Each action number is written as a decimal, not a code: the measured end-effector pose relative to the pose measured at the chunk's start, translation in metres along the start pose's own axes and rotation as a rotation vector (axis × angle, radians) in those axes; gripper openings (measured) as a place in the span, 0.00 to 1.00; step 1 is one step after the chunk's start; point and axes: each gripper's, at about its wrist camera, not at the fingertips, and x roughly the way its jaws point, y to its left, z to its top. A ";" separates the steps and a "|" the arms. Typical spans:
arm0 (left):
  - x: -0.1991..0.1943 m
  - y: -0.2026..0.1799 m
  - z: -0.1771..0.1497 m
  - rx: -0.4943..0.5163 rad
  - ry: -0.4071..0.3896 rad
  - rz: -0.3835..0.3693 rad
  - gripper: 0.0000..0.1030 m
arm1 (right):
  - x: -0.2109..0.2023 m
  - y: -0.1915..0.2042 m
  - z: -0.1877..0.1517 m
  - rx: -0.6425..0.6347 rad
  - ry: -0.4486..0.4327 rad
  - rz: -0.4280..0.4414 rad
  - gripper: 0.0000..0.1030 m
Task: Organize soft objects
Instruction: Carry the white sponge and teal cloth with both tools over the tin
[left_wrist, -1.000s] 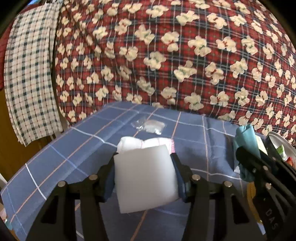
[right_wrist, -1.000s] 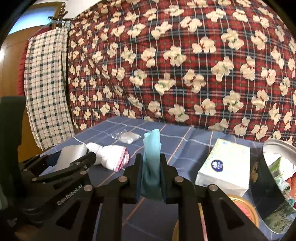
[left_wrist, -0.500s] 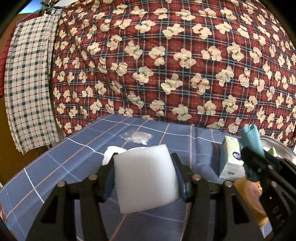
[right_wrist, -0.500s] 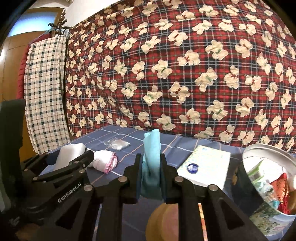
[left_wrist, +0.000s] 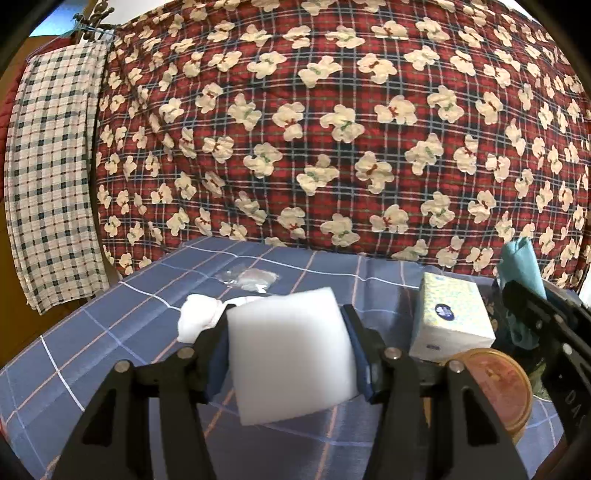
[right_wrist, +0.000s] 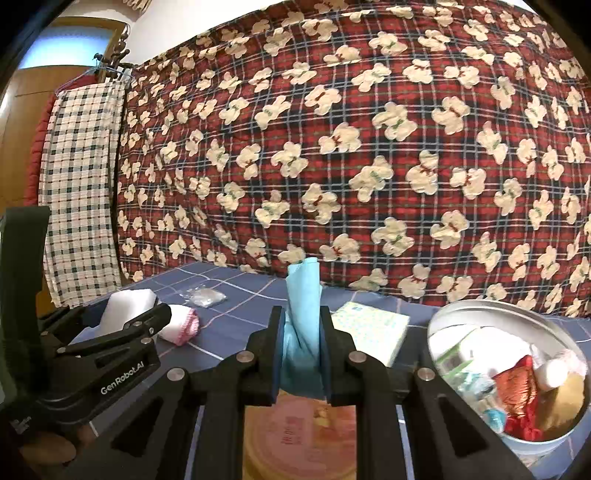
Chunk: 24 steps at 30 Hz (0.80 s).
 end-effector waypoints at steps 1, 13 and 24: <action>0.000 -0.002 0.000 0.001 0.000 -0.002 0.53 | -0.002 -0.003 0.000 -0.002 -0.004 -0.007 0.18; -0.008 -0.033 -0.002 0.017 -0.017 -0.043 0.53 | -0.019 -0.041 0.000 0.019 -0.034 -0.066 0.18; -0.015 -0.072 0.006 0.049 -0.040 -0.112 0.53 | -0.032 -0.082 -0.002 0.047 -0.051 -0.130 0.18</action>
